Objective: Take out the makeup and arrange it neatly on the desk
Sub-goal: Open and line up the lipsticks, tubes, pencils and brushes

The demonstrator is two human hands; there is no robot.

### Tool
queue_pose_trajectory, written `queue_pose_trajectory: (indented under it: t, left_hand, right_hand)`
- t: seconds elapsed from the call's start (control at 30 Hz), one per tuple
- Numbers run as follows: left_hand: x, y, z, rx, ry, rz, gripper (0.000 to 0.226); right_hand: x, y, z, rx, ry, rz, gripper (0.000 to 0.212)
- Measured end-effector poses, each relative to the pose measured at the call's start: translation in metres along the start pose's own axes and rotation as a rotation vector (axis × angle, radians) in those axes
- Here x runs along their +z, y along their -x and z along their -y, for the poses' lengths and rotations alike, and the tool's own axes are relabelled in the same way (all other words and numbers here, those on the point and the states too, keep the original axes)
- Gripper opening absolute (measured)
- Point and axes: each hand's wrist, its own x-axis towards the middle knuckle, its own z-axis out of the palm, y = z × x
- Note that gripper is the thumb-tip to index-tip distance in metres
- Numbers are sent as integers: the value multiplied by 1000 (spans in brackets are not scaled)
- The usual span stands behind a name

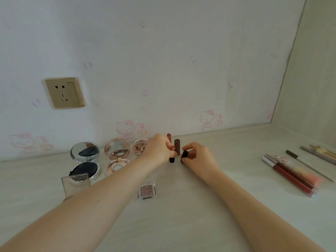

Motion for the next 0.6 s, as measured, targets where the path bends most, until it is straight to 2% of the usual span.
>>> queue_pose_trajectory:
  t: [0.33,0.6]
  left_hand:
    - [2,-2,6,-50,-24,23,17]
    - [5,0,6,-60,-53,22,23]
  right_hand:
    - [3,-2,-3,-115,192,41,15]
    - [5,-5,-5,-94,137,11,30]
